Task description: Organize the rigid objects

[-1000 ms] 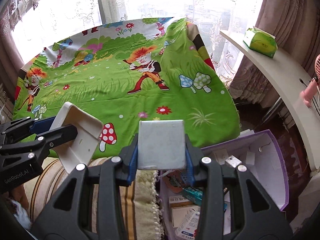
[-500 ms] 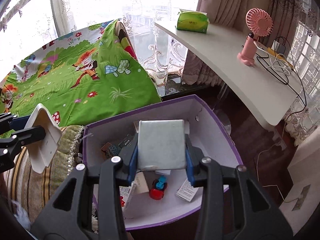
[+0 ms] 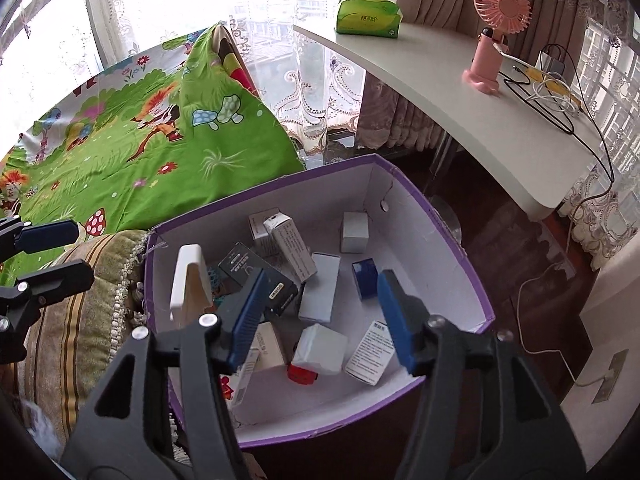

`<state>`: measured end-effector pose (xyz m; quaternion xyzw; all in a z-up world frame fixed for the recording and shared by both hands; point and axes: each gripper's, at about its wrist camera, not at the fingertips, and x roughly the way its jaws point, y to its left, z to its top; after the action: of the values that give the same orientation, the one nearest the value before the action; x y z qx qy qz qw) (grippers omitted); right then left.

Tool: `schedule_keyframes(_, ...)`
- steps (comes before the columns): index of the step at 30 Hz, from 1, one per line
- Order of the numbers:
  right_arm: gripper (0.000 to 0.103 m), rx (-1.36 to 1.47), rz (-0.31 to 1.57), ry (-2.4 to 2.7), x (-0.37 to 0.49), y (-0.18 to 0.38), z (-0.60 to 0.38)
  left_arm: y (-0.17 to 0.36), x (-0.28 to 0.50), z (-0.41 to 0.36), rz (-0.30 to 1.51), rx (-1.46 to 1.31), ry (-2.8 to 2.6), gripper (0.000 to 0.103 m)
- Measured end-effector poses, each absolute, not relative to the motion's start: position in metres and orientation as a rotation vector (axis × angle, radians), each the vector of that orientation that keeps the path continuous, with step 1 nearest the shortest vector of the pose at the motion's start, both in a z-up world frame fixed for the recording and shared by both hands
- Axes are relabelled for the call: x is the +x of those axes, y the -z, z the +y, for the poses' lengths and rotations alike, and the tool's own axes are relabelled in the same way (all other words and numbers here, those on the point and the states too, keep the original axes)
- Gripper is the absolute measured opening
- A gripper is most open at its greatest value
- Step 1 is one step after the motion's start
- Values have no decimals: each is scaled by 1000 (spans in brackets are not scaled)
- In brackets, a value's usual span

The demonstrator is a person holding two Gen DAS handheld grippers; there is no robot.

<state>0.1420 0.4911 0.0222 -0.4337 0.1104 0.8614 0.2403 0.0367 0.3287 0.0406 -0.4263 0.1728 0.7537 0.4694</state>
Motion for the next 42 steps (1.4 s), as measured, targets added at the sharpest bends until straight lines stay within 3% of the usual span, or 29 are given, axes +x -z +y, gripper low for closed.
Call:
schedule_keyframes(8,71,-1171,307,-2304,158,-16,497,-29,47,336,398,-1078,-1793,73)
schedule_keyframes(11,71,-1165,334,-2278,161,-11,500,-20,44,340,400,-1115,-1796,82)
schedule_keyframes(26,74,-1210,344,-2204,158,12,499,-5,38,344,400,-1124,-1796,90)
schedule_keyframes(42,78,-1198,340,-2209,158,8,496,0,38,346,422,-1143,-1781,90)
